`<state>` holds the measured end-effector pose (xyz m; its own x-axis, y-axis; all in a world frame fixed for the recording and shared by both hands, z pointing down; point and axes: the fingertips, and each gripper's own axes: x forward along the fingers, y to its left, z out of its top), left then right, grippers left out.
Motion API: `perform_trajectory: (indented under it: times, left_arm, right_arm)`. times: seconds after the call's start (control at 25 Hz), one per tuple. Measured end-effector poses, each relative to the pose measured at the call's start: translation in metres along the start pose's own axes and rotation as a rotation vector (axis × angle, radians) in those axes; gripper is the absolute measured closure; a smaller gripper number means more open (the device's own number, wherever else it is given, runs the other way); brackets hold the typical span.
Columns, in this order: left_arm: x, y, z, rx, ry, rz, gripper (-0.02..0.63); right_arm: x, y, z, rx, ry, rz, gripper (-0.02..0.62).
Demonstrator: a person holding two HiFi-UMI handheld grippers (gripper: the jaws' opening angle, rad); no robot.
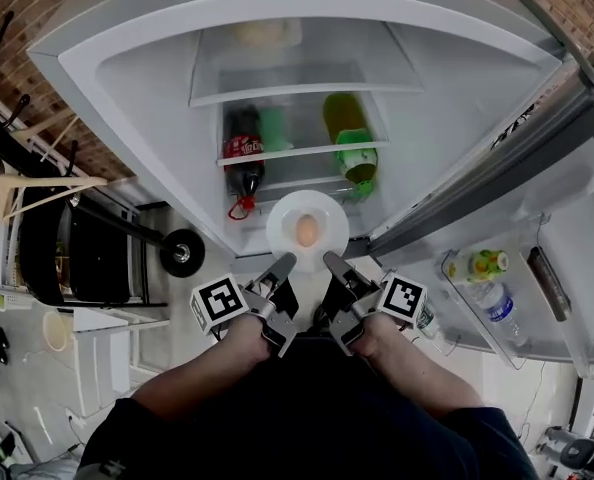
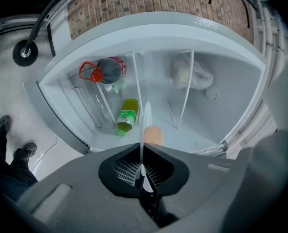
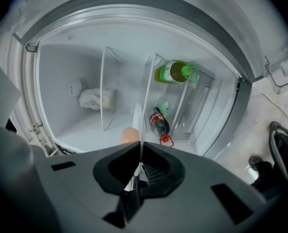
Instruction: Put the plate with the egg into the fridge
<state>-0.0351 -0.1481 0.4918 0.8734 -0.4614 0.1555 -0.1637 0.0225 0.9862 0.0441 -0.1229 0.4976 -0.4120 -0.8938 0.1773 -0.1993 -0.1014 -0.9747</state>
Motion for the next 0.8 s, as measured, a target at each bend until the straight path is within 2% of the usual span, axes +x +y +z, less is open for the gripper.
perform_trajectory:
  times: [0.36,0.6,0.8]
  left_arm:
    - [0.032,-0.008,0.025,0.0,-0.082,0.005,0.588]
    - [0.049,-0.014,0.035,0.006,-0.116,0.005,0.588]
    - [0.063,-0.016,0.047,0.006,-0.146,-0.002,0.588]
  right_arm:
    - [0.029,0.005,0.037,-0.001,0.043,0.024,0.574]
    - [0.041,0.006,0.055,0.034,0.03,0.045,0.574]
    - [0.052,0.008,0.071,0.009,0.015,0.036,0.574]
